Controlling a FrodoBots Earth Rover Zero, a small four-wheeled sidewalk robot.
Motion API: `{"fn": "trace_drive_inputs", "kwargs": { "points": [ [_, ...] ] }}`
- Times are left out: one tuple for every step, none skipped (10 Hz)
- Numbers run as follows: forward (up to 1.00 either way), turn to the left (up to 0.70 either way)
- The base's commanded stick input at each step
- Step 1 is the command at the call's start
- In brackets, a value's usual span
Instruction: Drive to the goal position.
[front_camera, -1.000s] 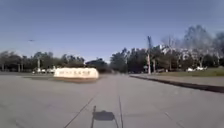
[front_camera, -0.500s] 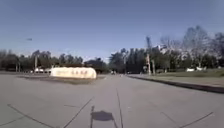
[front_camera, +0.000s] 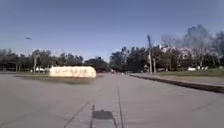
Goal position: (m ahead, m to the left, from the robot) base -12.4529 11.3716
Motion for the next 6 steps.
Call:
{"fn": "trace_drive_inputs", "kwargs": {
  "points": [
    [1.00, 0.43],
    [1.00, 0.43],
    [1.00, 0.43],
    [1.00, 0.43],
    [1.00, 0.43],
    [1.00, 0.43]
  ]
}}
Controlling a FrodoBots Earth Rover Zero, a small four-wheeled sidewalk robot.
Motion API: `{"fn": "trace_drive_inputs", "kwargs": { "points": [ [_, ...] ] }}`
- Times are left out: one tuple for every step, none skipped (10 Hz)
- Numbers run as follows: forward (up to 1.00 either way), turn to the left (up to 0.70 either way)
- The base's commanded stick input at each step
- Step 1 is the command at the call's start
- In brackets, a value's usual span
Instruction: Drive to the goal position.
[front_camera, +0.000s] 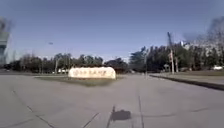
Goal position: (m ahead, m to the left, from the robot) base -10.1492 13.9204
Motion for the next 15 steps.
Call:
{"fn": "trace_drive_inputs", "kwargs": {
  "points": [
    [1.00, 0.43],
    [1.00, 0.43],
    [1.00, 0.43],
    [1.00, 0.43],
    [1.00, 0.43],
    [1.00, 0.43],
    [1.00, 0.43],
    [1.00, 0.43],
    [1.00, 0.43],
    [1.00, 0.43],
    [1.00, 0.43],
    [1.00, 0.43],
    [1.00, 0.43],
    [1.00, 0.43],
    [1.00, 0.43]
  ]
}}
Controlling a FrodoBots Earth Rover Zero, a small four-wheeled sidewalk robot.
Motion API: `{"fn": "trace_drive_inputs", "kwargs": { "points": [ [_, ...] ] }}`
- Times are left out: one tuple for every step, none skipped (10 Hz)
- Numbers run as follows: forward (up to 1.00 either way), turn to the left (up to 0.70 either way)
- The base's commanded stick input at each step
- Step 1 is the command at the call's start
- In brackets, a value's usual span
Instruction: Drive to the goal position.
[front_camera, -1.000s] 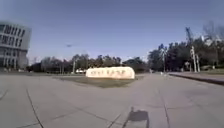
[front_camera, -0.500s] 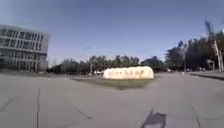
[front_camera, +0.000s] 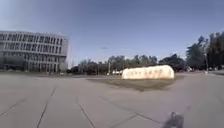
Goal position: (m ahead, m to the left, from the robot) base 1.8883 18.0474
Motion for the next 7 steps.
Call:
{"fn": "trace_drive_inputs", "kwargs": {
  "points": [
    [1.00, 0.43],
    [1.00, 0.43],
    [1.00, 0.43],
    [1.00, 0.43],
    [1.00, 0.43],
    [1.00, 0.43],
    [1.00, 0.43]
  ]
}}
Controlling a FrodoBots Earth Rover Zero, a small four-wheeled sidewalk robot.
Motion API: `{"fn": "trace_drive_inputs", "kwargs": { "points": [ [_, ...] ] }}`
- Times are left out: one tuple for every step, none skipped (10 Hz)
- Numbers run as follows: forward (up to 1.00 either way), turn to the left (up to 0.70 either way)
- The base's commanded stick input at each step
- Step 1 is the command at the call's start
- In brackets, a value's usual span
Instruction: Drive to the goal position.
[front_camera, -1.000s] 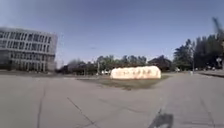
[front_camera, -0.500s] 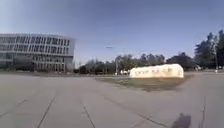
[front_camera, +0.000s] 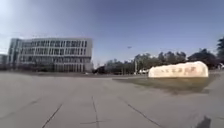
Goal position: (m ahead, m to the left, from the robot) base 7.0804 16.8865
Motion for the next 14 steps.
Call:
{"fn": "trace_drive_inputs", "kwargs": {
  "points": [
    [1.00, 0.43],
    [1.00, 0.43],
    [1.00, 0.25],
    [1.00, 0.03],
    [1.00, 0.03],
    [1.00, 0.04],
    [1.00, 0.29],
    [1.00, 0.41],
    [1.00, 0.43],
    [1.00, 0.43],
    [1.00, 0.38],
    [1.00, 0.21],
    [1.00, 0.04],
    [1.00, 0.03]
  ]
}}
